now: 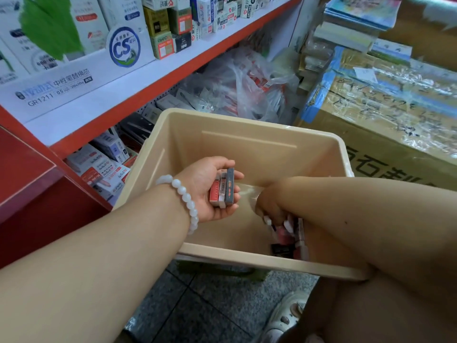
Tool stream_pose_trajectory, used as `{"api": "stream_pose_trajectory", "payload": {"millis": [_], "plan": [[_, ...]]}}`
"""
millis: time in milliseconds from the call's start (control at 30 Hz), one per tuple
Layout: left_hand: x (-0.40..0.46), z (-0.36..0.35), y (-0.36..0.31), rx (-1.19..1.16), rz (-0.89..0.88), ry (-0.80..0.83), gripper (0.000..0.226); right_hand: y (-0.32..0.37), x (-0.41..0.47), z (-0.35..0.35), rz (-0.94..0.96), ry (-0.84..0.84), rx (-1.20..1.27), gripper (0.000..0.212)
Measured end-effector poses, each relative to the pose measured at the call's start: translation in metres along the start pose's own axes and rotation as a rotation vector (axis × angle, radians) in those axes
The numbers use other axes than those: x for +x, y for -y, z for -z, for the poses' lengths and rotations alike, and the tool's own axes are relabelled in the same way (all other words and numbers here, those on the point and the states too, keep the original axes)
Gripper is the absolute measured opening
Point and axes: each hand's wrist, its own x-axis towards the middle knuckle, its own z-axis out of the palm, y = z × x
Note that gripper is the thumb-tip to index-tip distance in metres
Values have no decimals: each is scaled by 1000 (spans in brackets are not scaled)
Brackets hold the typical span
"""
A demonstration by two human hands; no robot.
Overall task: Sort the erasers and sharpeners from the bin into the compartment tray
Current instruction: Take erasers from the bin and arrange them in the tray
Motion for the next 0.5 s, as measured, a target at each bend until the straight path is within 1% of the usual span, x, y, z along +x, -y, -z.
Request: {"api": "stream_pose_trajectory", "payload": {"millis": [67, 100, 167, 233, 267, 300, 333, 400, 433, 500], "plan": [[0, 1, 0, -27, -6, -13, 26, -5, -3, 7, 56, 12, 112, 38], [0, 2, -1, -54, -14, -27, 26, -8, -7, 12, 56, 3, 195, 35], [1, 3, -2, -121, -49, -71, 27, -12, -24, 28, 38, -102, 412, 18], [0, 4, -5, -208, -100, -113, 27, -16, -46, 49, 94, -239, 639, 19], [-2, 4, -6, -261, -123, -122, 27, -19, -58, 60, 122, -317, 722, 18], [-3, 3, -7, -321, -142, -119, 27, -19, -71, 70, 148, -407, 750, 19], [-5, 3, -7, -383, -154, -104, 28, -17, -84, 80, 168, -500, 758, 20], [-12, 1, -7, -505, -162, -41, 34, -7, -104, 94, 198, -663, 679, 24], [-16, 0, -7, -559, -160, 3, 39, 2, -112, 99, 212, -722, 590, 25], [-27, -3, -6, -644, -168, 103, 47, 27, -128, 101, 234, -777, 391, 25]]}}
